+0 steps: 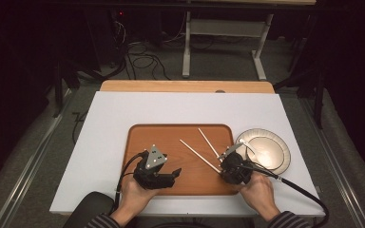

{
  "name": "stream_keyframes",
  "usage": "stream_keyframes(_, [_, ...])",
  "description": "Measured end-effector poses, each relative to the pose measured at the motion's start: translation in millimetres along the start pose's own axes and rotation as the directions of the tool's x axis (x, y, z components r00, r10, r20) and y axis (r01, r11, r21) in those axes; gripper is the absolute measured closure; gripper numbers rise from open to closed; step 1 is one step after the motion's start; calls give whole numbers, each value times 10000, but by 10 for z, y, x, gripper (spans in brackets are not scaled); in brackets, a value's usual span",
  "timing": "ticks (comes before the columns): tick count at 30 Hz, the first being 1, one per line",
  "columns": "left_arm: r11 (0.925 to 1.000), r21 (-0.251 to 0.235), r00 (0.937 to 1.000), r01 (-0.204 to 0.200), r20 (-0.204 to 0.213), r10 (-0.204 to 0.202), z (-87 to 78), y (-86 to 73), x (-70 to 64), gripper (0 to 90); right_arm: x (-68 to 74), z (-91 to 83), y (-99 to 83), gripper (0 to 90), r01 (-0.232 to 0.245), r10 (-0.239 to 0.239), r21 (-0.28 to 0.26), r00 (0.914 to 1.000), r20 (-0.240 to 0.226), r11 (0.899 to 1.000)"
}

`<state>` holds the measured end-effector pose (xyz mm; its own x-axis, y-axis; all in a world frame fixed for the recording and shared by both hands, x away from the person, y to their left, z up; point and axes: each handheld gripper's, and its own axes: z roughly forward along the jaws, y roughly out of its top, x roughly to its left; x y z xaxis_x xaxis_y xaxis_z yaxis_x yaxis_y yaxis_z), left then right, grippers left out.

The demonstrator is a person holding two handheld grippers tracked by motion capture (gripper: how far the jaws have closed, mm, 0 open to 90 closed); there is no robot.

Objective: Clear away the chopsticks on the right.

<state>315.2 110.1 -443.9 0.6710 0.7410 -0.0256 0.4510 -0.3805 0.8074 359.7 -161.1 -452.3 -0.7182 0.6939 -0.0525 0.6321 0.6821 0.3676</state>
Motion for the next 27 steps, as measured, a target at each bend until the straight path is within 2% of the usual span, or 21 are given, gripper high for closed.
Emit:
stream_keyframes(4, [10000,-8,10000,-11,6,11,0,-1,-1,322,-5,-1,-8,851,-7,9,-72,9997,225,10000])
stream_keyframes(12, [10000,-43,10000,-15,-15,15,-13,-3,-2,323,-37,-2,-33,853,-422,432,-175,9971,633,9990])
stream_keyframes(20, [10000,-70,10000,-11,-19,10,-20,-3,-2,322,-39,-2,-40,844,-510,523,-223,9967,625,9984])
stream_keyframes(24, [9999,-117,10000,-9,-24,8,-28,-3,-5,322,-18,-32,-40,782,-462,478,-399,9981,393,9981])
stream_keyframes(27, [9999,-159,10000,-14,-6,13,-38,-5,-7,322,-9,-110,-52,713,-434,451,-738,9988,214,9963])
